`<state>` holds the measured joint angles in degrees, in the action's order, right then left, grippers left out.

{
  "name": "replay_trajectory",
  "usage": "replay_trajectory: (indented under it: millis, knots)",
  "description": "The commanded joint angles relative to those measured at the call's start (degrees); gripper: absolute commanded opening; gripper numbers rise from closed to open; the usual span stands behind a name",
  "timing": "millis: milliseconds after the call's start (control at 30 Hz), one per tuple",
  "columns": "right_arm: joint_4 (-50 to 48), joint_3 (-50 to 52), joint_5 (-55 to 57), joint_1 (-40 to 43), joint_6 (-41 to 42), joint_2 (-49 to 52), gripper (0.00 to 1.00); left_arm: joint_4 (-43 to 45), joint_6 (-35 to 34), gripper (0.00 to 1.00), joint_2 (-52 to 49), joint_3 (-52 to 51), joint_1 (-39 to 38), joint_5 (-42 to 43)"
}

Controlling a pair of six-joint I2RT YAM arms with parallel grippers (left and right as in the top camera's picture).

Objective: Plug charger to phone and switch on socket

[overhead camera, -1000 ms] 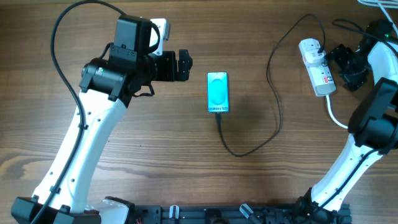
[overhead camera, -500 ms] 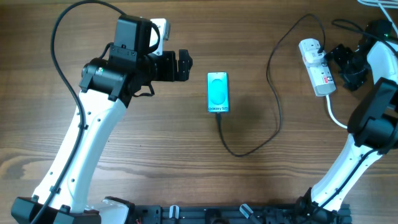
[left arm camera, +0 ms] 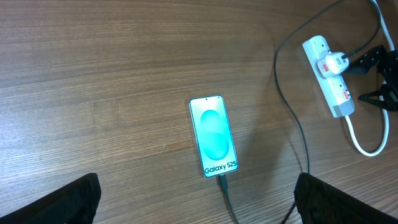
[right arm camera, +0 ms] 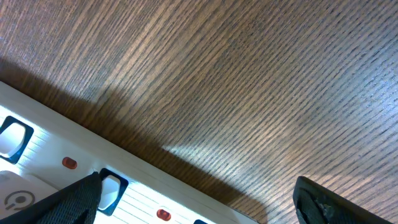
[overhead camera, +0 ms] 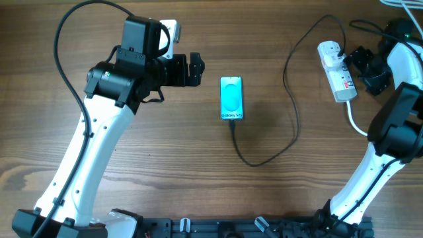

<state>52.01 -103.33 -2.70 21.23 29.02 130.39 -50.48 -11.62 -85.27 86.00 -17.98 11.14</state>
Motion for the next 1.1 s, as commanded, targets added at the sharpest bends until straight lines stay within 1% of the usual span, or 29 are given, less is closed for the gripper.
replay_trajectory:
  millis: [0,1067]
  knots:
    - [0.76,2.47,-3.39,-3.72,-1.95,1.64,0.99,0.02,0.72,1.00,0.00,-0.02,0.31,-0.57]
    - [1.49,2.47,-5.14,-5.27,-3.56,1.64,0.99,0.02,0.72,1.00,0.00,-0.02,0.31,-0.57]
